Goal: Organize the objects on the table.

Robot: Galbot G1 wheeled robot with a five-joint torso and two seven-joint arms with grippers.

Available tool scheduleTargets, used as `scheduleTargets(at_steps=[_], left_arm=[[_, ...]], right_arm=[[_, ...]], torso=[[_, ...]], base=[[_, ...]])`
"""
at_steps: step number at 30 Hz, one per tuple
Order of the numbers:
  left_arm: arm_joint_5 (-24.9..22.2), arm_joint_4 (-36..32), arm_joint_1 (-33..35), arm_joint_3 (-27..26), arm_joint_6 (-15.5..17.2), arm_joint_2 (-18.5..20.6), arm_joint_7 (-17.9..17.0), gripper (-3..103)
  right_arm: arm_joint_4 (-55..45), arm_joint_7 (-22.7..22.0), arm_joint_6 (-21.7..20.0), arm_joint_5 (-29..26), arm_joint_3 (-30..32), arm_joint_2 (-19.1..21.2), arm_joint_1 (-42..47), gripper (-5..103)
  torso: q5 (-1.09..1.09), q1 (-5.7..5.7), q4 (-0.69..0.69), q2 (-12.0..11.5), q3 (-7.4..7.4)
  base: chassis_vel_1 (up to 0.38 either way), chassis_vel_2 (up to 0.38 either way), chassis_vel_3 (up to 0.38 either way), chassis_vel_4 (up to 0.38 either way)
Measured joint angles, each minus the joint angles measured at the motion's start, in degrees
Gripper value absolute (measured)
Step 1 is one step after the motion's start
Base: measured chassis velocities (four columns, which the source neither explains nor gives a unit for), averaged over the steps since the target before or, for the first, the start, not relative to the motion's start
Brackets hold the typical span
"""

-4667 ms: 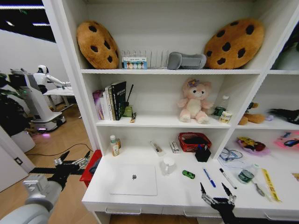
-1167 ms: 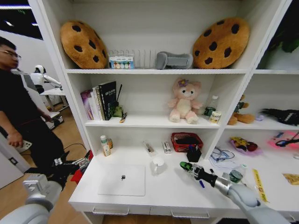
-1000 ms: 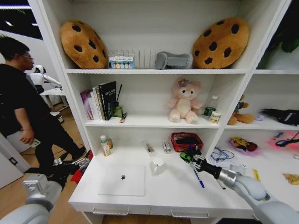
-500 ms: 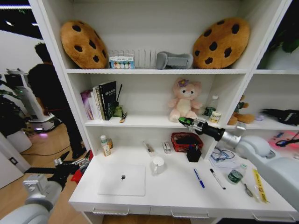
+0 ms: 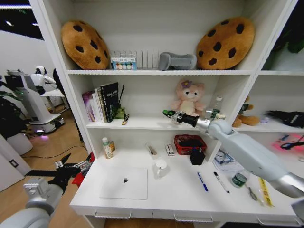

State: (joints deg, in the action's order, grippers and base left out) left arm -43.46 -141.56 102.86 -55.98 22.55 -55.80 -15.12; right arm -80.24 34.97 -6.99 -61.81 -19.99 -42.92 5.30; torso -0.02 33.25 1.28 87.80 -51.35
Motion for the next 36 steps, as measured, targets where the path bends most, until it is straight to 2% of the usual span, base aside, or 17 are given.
scheduleTargets(at_steps=[10, 30, 32, 33, 35, 36], left_arm=[[0.0, 0.0, 0.0, 0.0, 0.0, 0.0, 0.0, 100], [0.0, 0.0, 0.0, 0.0, 0.0, 0.0, 0.0, 100], [0.0, 0.0, 0.0, 0.0, 0.0, 0.0, 0.0, 100], [0.0, 0.0, 0.0, 0.0, 0.0, 0.0, 0.0, 100], [0.0, 0.0, 0.0, 0.0, 0.0, 0.0, 0.0, 100], [0.0, 0.0, 0.0, 0.0, 0.0, 0.0, 0.0, 100]], right_arm=[[6.9, 0.1, 0.1, 1.5, -6.2, -4.8, -4.2, 36], [12.1, -0.4, 1.3, 3.8, -9.0, -8.2, -4.9, 35], [12.4, -0.4, 1.4, 3.9, -9.0, -8.5, -4.9, 45], [12.4, -0.4, 1.4, 3.9, -9.0, -8.5, -4.9, 45], [12.5, -0.5, 1.5, 3.9, -9.0, -8.5, -4.9, 56], [12.5, -0.5, 1.5, 3.9, -9.0, -8.5, -4.9, 56]], torso=[[0.01, 0.0, 0.01, 0.0, 0.01], [0.02, -0.01, 0.02, 0.0, 0.01], [0.01, -0.01, 0.02, 0.0, 0.01], [0.01, -0.01, 0.02, 0.0, 0.01], [0.02, -0.01, 0.02, 0.0, 0.01], [0.02, -0.01, 0.02, 0.0, 0.01]], base=[[0.0, 0.0, 0.0, 0.0], [0.0, 0.0, 0.0, 0.0], [0.0, 0.0, 0.0, 0.0], [0.0, 0.0, 0.0, 0.0], [0.0, 0.0, 0.0, 0.0], [0.0, 0.0, 0.0, 0.0]])
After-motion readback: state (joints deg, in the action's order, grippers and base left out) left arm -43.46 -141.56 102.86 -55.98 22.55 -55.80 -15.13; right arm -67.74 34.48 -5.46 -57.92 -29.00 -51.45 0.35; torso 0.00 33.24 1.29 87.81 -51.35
